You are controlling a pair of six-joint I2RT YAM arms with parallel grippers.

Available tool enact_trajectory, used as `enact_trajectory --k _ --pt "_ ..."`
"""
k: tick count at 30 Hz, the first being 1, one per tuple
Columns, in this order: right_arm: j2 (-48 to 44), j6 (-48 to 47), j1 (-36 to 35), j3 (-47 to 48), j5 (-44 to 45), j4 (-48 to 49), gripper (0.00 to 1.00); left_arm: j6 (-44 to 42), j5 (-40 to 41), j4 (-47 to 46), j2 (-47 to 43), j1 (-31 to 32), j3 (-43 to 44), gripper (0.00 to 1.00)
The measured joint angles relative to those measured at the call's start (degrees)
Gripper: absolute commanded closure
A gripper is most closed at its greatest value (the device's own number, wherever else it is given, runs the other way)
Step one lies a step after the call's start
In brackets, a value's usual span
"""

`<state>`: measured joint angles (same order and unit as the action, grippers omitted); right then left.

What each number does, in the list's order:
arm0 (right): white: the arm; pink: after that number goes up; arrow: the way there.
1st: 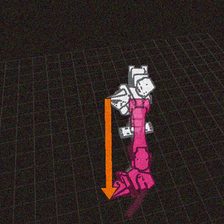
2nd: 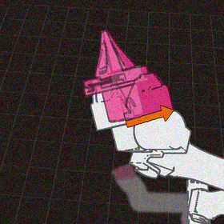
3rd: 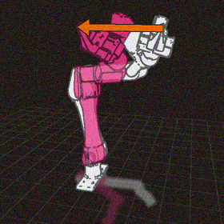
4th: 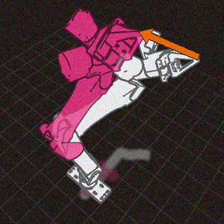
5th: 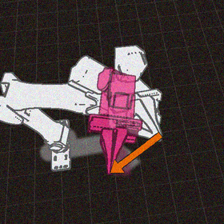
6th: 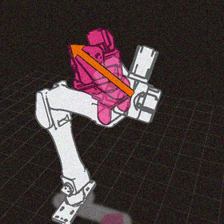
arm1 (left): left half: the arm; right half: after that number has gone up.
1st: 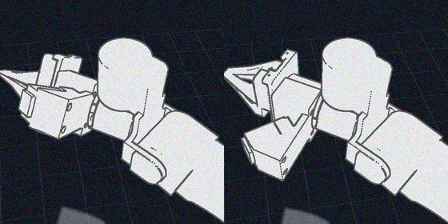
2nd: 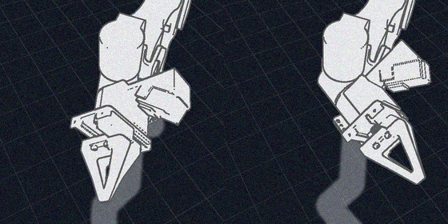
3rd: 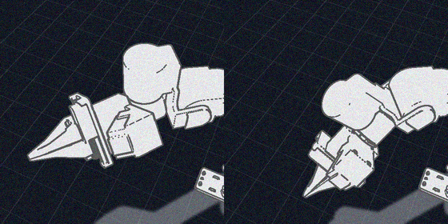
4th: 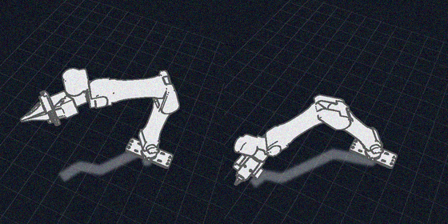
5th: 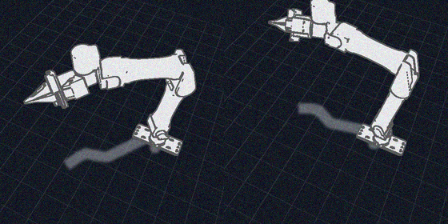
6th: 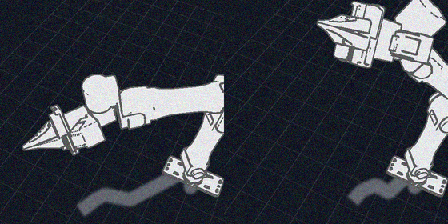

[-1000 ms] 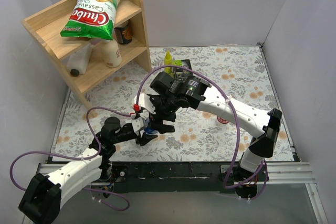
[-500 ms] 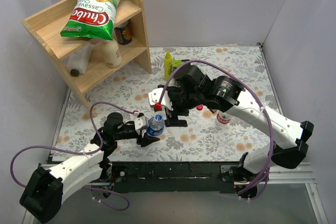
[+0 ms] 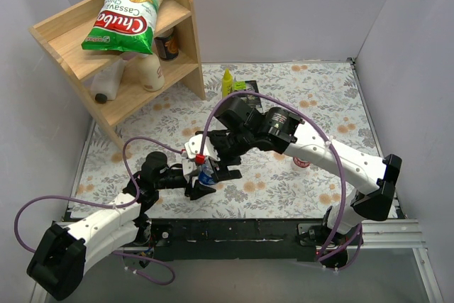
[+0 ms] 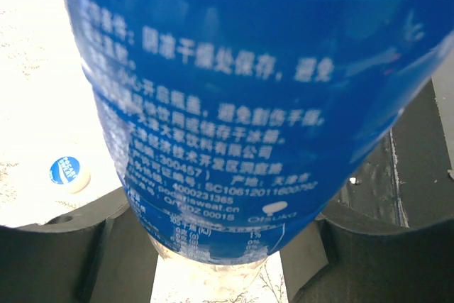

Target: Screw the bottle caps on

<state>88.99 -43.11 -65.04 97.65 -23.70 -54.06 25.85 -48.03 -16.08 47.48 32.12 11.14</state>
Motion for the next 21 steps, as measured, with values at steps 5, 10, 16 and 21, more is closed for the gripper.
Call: enact_trajectory --k 5,10,16,21 --pt "0.0 -0.6 -0.3 0.0 0.2 0.0 0.11 1.8 0.4 -0.3 0.9 0.0 0.1 1.00" --pt "-1.0 -0.6 -0.4 -2.4 1.7 0.0 0.12 3.2 0.7 -0.6 1.4 0.0 0.2 1.00" --pt "-1.6 -0.6 -0.5 -3.8 3.5 0.0 0.12 4.1 1.1 -0.8 1.4 -0.1 0.2 1.00" --pt "-1.8 -0.6 -0.6 -3.8 4.8 0.1 0.12 4.9 1.1 -1.6 1.6 -0.7 0.2 1.00"
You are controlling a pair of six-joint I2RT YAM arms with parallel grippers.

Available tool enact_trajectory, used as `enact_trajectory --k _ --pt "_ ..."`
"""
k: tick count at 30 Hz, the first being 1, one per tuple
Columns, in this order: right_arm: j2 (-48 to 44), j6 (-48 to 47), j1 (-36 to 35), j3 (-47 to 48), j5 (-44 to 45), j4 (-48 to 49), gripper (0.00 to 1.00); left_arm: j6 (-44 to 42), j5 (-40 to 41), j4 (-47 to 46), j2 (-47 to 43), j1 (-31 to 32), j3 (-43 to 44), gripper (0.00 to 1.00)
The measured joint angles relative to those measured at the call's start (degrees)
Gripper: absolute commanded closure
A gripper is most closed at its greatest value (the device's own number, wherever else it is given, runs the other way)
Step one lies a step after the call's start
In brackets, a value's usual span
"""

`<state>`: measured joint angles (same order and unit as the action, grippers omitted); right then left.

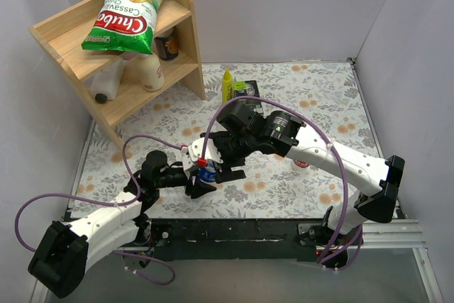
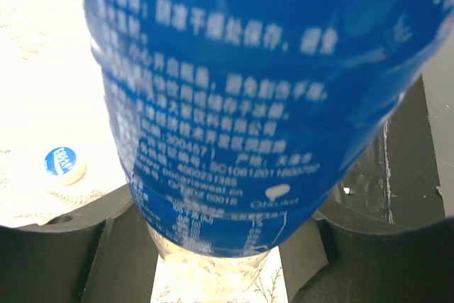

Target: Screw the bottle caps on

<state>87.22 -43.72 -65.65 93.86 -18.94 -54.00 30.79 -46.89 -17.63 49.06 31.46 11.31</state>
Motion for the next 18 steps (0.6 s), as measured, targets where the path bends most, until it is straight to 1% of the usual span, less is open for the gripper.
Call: enact_trajectory --k 18 --pt "-2.3 2.3 0.2 -2.9 7.3 0.3 0.12 1.7 -0.7 -1.9 0.9 -3.1 0.0 1.00"
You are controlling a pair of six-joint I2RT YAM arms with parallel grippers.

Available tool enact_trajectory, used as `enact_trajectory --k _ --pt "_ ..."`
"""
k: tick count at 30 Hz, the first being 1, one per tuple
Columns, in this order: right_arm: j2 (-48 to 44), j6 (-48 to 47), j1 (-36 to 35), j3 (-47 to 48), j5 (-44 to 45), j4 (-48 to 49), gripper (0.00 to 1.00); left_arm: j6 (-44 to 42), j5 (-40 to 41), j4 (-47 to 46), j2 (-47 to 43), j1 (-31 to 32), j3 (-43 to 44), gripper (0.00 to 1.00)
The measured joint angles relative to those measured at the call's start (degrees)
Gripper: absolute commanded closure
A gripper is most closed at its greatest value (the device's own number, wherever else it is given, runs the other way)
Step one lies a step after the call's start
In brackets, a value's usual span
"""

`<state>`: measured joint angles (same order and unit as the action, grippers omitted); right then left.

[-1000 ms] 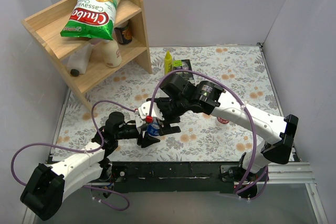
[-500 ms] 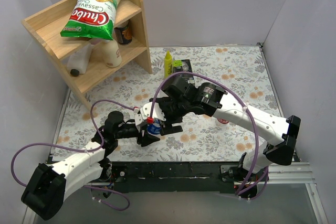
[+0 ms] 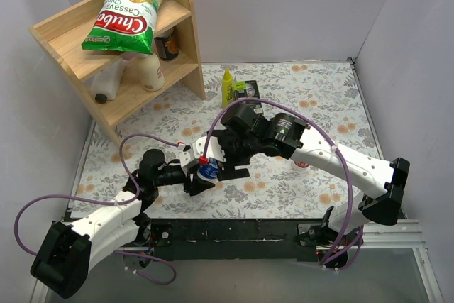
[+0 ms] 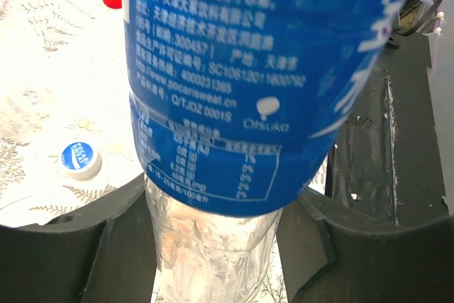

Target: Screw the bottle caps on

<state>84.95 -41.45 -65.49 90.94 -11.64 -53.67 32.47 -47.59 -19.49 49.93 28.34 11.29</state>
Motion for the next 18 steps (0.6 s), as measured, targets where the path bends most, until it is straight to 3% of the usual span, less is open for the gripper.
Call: enact_trajectory --k 13,18 --pt "1.3 5.6 3.5 1.8 2.7 -3.2 0.11 -0.3 0.1 -0.4 -0.8 -0.7 -0.1 1.00" --pt "2.5 2.7 6.8 4.8 1.2 -4.7 0.15 -4.9 -1.0 3.0 -0.4 -0.9 1.4 1.00"
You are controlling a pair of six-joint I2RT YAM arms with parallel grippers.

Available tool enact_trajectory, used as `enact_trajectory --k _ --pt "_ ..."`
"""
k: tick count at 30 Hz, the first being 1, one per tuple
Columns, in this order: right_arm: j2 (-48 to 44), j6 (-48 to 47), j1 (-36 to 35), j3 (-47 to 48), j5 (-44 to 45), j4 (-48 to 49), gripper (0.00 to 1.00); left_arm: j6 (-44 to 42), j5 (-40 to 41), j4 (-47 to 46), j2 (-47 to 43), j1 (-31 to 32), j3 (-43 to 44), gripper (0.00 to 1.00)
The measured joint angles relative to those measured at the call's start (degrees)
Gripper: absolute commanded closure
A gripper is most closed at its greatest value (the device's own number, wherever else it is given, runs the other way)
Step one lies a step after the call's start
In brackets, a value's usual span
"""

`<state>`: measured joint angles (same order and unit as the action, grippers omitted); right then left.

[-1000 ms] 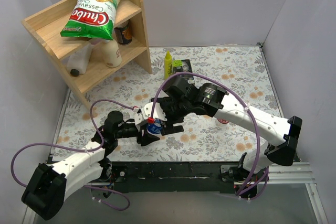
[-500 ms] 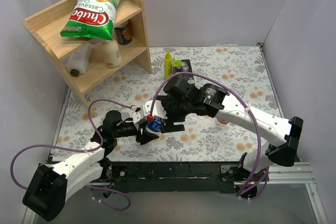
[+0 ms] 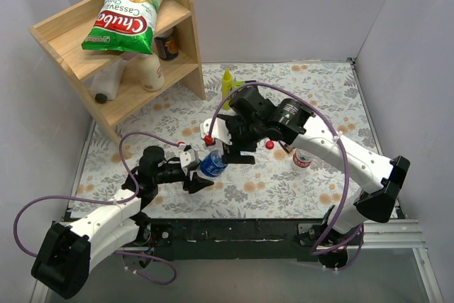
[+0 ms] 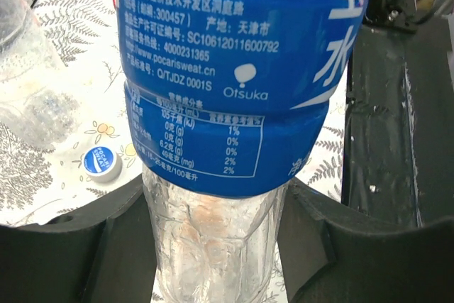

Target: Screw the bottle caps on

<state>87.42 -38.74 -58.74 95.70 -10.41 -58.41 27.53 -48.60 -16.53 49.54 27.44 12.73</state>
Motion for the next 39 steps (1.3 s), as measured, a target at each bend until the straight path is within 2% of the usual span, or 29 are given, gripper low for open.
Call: enact_trajectory --k 8,16,21,24,35,37,39 --pt "-5.9 -15.1 -1.5 -1.9 -5.0 0.6 0.26 -9.6 -2.5 7.8 1.2 0.0 4.3 1.00" --pt "-6.6 -23.5 -3.0 -2.1 -7.6 -0.7 0.37 -12.1 -3.1 10.3 1.7 0.0 4.4 1.00" --pt "-6.5 -24.9 -3.5 -3.0 -8.1 -2.1 0.42 -12.2 -3.2 10.4 1.8 0.0 5.0 1.00" --pt "-6.4 -25.2 -3.7 -3.8 -8.2 -2.1 0.48 -12.2 -3.3 10.4 1.9 0.0 5.0 1.00" --pt "-6.3 -25.4 -3.7 -6.4 -6.7 0.6 0.80 -12.5 -3.1 11.9 2.8 0.0 5.0 1.00" --pt "-5.2 -24.3 -3.5 -5.4 -6.5 -0.2 0.83 -12.5 -2.2 11.7 2.7 0.0 5.0 1.00" --pt "-1.5 -20.4 -2.2 -0.2 -7.4 -2.5 0.85 -12.2 0.1 11.3 1.9 0.0 5.0 1.00"
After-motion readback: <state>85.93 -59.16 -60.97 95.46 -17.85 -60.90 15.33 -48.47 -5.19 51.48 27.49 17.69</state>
